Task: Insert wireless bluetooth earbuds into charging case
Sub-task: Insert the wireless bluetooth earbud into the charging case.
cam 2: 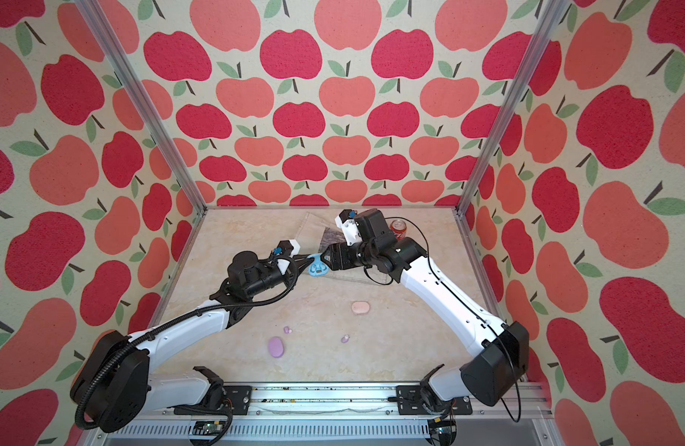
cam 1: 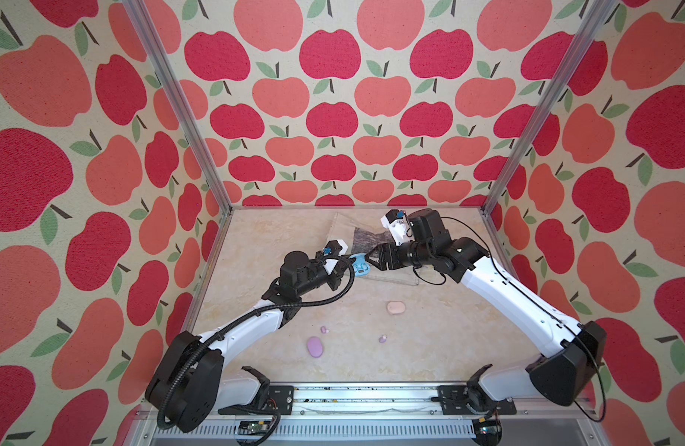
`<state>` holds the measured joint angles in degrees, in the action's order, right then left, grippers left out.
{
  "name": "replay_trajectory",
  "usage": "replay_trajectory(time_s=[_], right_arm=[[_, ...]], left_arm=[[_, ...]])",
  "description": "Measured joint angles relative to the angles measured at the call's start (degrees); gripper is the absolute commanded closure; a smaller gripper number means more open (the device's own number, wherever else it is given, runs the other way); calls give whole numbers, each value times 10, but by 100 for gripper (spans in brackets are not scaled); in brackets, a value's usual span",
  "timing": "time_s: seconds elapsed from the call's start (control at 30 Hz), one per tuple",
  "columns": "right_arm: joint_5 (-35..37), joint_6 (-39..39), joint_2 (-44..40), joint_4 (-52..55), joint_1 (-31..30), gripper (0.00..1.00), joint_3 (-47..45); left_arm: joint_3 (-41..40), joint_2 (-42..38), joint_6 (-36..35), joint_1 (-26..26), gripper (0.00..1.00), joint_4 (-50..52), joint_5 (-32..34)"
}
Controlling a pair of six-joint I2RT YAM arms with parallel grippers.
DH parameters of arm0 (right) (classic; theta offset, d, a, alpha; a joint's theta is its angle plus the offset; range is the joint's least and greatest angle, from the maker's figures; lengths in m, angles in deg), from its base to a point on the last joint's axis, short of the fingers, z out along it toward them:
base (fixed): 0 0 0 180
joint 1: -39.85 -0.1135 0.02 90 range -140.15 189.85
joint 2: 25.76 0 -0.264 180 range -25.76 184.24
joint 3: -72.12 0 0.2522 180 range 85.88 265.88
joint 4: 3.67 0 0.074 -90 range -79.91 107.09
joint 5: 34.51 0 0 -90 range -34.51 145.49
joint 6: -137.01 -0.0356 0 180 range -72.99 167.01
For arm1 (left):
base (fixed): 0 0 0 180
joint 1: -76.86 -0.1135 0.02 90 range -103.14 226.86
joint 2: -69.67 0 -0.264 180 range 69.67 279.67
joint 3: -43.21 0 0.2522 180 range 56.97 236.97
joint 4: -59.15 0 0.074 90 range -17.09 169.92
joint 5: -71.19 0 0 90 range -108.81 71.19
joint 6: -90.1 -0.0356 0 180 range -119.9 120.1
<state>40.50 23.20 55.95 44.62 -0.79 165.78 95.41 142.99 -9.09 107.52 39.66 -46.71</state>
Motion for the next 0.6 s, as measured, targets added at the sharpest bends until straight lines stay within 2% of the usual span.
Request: replay_trajectory(time_s=[0.6], right_arm=[[8, -1, 60, -6, -9, 27, -8]], left_arm=[[5, 24, 0, 6, 100, -17, 6]])
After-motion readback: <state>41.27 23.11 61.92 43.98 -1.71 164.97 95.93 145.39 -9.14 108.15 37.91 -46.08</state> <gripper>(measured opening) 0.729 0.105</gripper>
